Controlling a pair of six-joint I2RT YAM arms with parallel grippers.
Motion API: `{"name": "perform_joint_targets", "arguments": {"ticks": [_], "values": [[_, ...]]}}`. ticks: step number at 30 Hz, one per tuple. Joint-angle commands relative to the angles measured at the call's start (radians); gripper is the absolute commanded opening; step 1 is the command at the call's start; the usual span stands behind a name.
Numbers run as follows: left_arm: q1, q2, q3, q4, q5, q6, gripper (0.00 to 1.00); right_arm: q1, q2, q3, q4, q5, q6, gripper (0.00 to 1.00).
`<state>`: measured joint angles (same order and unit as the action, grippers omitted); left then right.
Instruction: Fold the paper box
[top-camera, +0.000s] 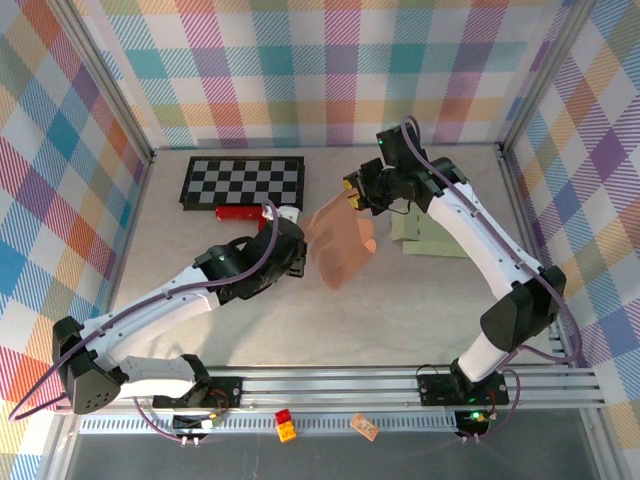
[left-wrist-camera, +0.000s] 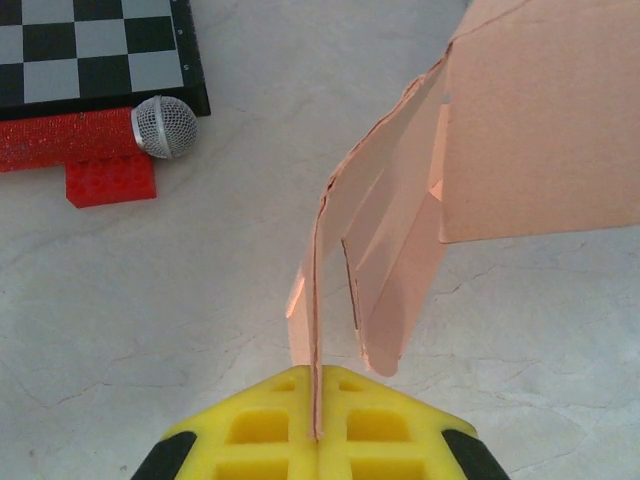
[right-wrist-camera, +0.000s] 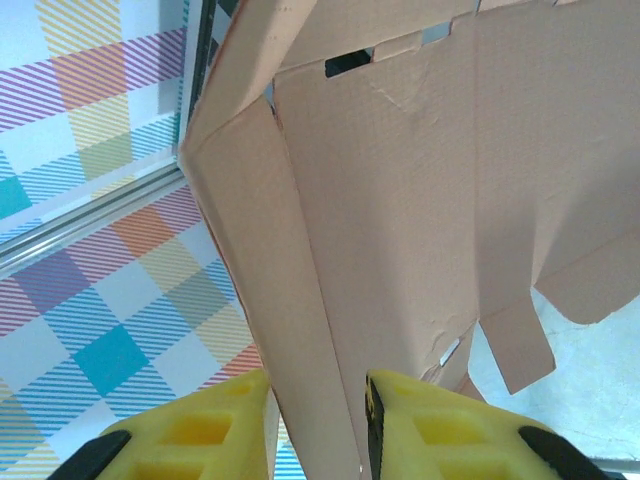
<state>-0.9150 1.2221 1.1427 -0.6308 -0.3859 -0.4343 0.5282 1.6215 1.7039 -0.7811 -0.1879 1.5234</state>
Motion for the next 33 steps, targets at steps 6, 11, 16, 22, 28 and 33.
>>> {"name": "perform_joint_targets", "arguments": {"ticks": [6, 11, 16, 22, 28, 33], "values": [[-0.010, -0.008, 0.031, -0.018, -0.005, -0.021, 0.00, 0.015, -0.012, 0.002, 0.015, 0.002, -0.035, 0.30], [-0.010, -0.016, 0.025, -0.025, -0.004, -0.024, 0.00, 0.021, 0.016, 0.044, 0.023, -0.016, -0.057, 0.32], [-0.010, -0.014, 0.032, -0.029, -0.005, -0.023, 0.00, 0.036, 0.021, 0.030, 0.016, -0.011, -0.057, 0.29], [-0.010, -0.014, 0.031, -0.027, -0.002, -0.023, 0.00, 0.036, 0.037, 0.041, 0.012, -0.002, -0.072, 0.25], [-0.011, -0.018, 0.029, -0.027, -0.001, -0.023, 0.00, 0.038, 0.047, 0.034, 0.012, 0.006, -0.078, 0.20], [-0.011, -0.022, 0.023, -0.029, -0.002, -0.024, 0.00, 0.038, 0.046, 0.040, 0.013, 0.022, -0.084, 0.13]]}}
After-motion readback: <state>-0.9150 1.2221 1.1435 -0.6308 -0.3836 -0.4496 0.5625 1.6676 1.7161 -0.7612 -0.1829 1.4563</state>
